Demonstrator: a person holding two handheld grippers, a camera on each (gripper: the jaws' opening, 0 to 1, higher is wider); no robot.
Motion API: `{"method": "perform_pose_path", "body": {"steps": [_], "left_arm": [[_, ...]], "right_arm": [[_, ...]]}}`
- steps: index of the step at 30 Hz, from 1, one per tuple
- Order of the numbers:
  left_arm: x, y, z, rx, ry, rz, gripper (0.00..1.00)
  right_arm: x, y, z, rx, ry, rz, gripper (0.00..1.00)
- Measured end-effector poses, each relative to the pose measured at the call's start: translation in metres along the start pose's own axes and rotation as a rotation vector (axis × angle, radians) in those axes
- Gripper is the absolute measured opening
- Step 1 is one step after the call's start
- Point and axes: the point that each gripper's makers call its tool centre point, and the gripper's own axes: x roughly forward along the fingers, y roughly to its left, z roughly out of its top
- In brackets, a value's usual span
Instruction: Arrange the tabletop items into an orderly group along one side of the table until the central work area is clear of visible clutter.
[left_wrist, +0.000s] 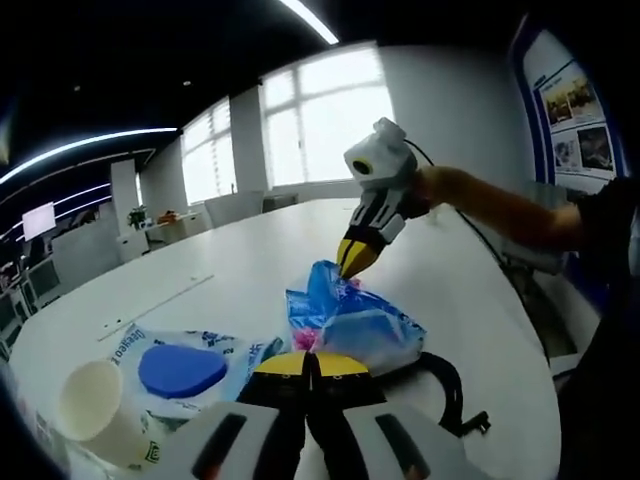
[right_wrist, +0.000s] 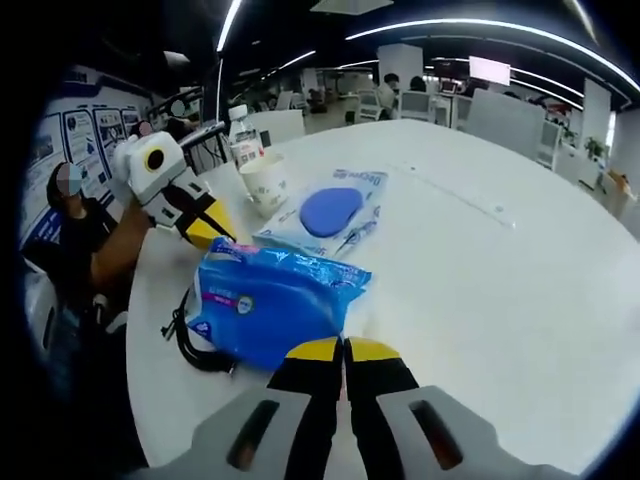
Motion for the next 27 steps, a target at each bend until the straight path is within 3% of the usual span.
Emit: {"method": "perform_pose_path", "body": {"steps": [11, 20, 27], "left_arm": [[0.005, 0.001, 0.024, 0.005, -0.027, 0.000, 0.00], [0.018, 0.000, 0.054, 0.027, -0.046, -0.029, 0.00], [0.026, -0.003, 0.067, 0.050, -0.045, -0.046, 0.00]], "right_arm": [[-0.022, -0.014, 0.014, 0.041, -0.044, -0.040, 0.00], [-0.048, -0.017, 0.010, 0.077, -0.063, -0.081, 0.00], [-0.061, -0.017, 0.007, 0.095, -0.071, -0.103, 0.00]]}}
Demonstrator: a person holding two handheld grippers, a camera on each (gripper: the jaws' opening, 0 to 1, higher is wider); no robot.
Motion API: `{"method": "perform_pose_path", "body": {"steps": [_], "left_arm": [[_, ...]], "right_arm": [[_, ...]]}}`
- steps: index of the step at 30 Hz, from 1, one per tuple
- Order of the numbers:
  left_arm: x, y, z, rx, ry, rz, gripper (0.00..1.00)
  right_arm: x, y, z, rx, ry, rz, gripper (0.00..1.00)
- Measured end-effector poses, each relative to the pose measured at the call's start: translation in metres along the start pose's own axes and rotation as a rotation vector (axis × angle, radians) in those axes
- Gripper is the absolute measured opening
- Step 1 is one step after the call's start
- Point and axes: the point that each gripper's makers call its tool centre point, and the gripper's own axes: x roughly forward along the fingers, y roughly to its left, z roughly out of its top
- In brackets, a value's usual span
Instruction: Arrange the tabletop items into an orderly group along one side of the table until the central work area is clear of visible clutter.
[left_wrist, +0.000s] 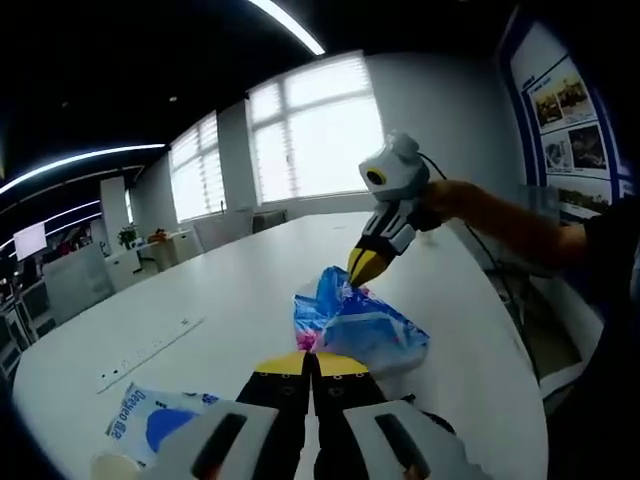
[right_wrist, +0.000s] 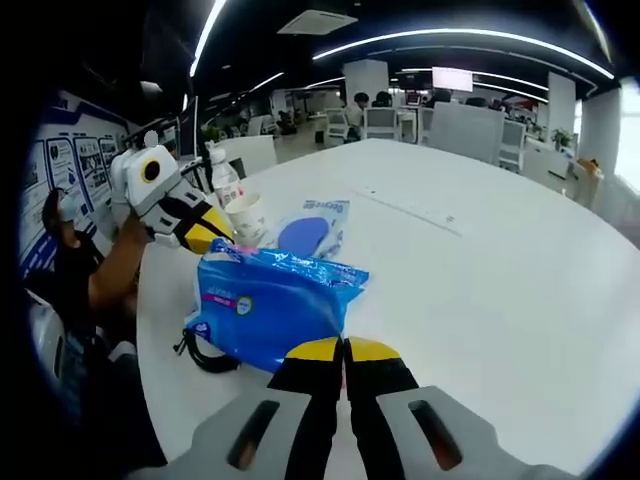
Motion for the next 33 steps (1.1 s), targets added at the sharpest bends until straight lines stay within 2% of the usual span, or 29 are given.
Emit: {"method": "perform_pose_path", "body": {"steps": [5, 13, 23, 28, 30, 33], "left_arm": [[0.011, 0.004, 0.008, 0.023, 0.010, -0.002, 0.00], [0.033, 0.013, 0.021, 0.016, 0.021, -0.009, 0.00], [0.058, 0.016, 0.019, 0.030, 0.055, -0.030, 0.00], [0.076, 0.010, 0.022, 0.007, 0.039, -0.063, 0.00], [0.085, 0.005, 0.017, 0.006, 0.055, -0.073, 0.00], [0.095, 0.004, 0.008, 0.010, 0.083, -0.073, 0.00]], "right_arm": [[-0.010, -0.007, 0.002, 0.019, -0.010, -0.039, 0.00], [-0.018, -0.017, 0.000, 0.050, -0.016, -0.085, 0.00], [-0.028, -0.029, -0.005, 0.082, -0.023, -0.125, 0.00], [-0.031, -0.037, -0.017, 0.110, 0.002, -0.151, 0.00], [-0.033, -0.046, -0.021, 0.148, -0.003, -0.190, 0.00], [-0.033, -0.048, -0.025, 0.168, -0.014, -0.172, 0.00]]}}
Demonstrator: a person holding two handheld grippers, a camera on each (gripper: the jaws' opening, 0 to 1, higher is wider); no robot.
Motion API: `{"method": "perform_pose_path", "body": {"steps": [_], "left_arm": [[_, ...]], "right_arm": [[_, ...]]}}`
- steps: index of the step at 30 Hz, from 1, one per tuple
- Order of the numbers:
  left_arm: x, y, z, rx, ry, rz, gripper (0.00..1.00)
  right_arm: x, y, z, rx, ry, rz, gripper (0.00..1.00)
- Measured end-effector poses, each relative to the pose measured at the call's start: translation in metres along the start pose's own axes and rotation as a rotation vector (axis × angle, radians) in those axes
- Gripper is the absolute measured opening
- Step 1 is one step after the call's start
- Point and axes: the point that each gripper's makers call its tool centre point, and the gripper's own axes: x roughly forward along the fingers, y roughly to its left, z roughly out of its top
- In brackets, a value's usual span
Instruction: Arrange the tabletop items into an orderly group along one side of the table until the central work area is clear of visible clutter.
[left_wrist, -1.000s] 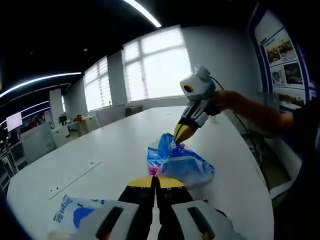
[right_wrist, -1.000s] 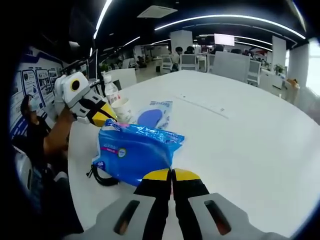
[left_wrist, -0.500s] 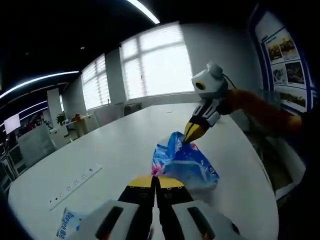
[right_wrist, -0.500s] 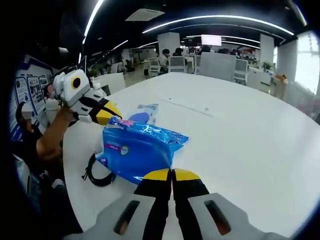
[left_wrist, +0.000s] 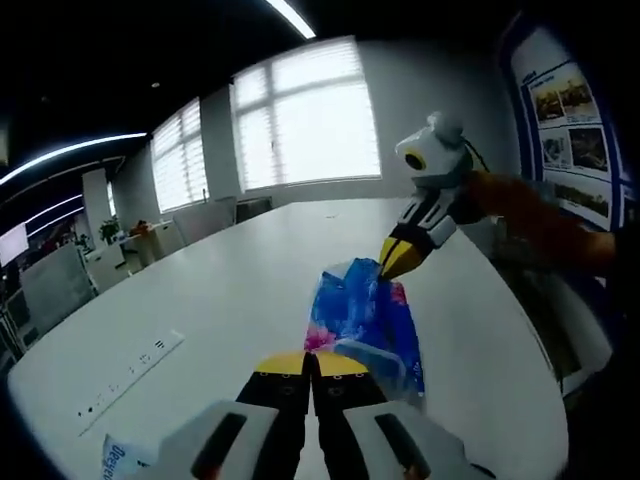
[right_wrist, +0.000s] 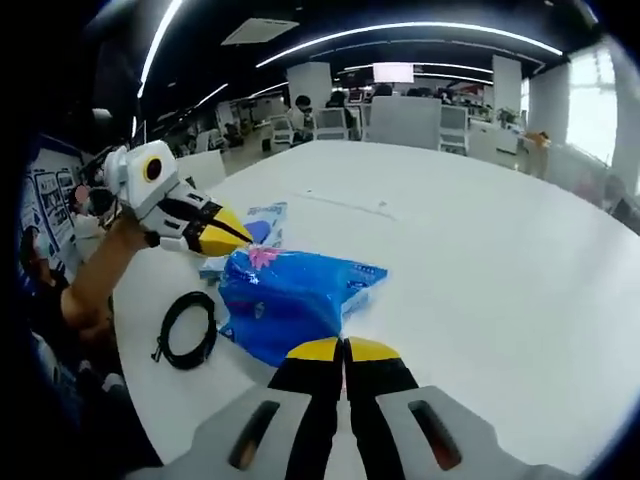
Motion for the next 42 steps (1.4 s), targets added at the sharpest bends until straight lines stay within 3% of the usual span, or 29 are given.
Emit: {"method": "perform_pose_path", "body": {"steps": [8, 12, 19, 39, 42], "left_arm": [[0.015, -0.002, -0.001, -0.029, -0.009, -0.018, 0.00], [0.021, -0.003, 0.000, -0.028, -0.001, -0.022, 0.00], [0.030, -0.004, 0.001, -0.007, 0.016, -0.026, 0.00], [0.055, 0.005, -0.029, -0.005, 0.081, 0.002, 0.00], [0.055, 0.011, -0.031, 0.002, 0.088, 0.029, 0.00]], "right_arm": [[-0.002, -0.018, -0.009, 0.035, -0.001, -0.014, 0.00], [-0.002, -0.013, -0.019, 0.045, 0.002, -0.020, 0.00], [0.001, -0.024, -0.024, 0.074, 0.002, -0.025, 0.00], [0.022, -0.039, -0.044, 0.127, 0.020, -0.034, 0.00], [0.024, -0.039, -0.047, 0.133, 0.019, -0.032, 0.00]]}}
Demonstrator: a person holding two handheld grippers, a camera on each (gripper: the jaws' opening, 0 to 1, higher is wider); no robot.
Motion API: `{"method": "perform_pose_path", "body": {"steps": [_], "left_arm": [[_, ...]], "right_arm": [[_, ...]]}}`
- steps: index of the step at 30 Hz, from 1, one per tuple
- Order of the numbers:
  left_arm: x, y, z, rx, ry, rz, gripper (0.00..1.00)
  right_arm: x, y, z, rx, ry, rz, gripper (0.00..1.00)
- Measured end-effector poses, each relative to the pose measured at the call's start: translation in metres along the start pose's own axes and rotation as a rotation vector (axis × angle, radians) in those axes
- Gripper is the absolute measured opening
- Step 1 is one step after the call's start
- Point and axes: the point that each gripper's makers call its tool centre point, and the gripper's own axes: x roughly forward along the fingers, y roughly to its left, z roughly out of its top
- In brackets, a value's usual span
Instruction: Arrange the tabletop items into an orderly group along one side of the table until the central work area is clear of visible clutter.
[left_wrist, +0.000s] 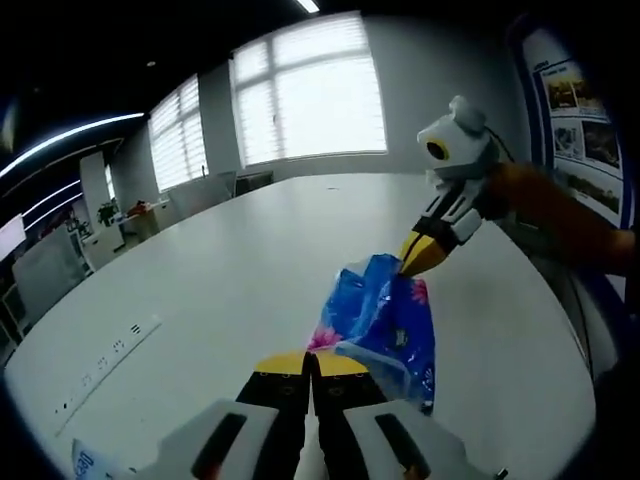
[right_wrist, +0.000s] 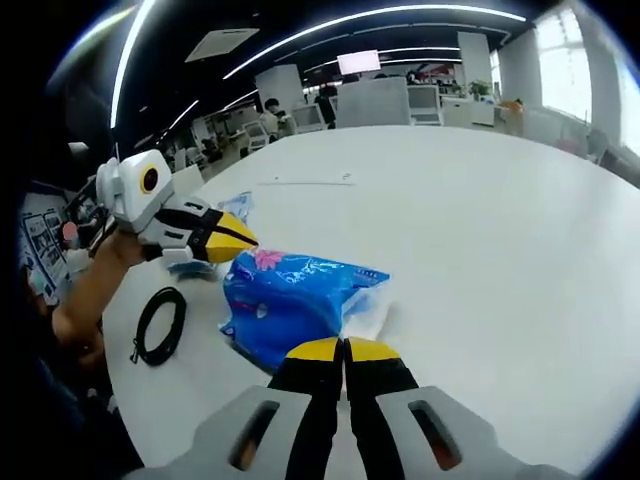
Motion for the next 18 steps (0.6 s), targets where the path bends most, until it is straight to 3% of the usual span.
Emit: {"method": "perform_pose_path", "body": {"steps": [10, 18], "left_arm": [[0.0035, 0.0008, -0.0037, 0.008, 0.013, -0.003, 0.00], [-0.0039, 0.0060, -0.0057, 0.030, 0.030, 0.021, 0.03]], "right_arm": [[0.0026, -0.0081, -0.0051, -0.014, 0.015, -0.020, 0.00], [-0.0034, -0.0092, 0.0017, -0.053, -0.013, -0.044, 0.05]]}}
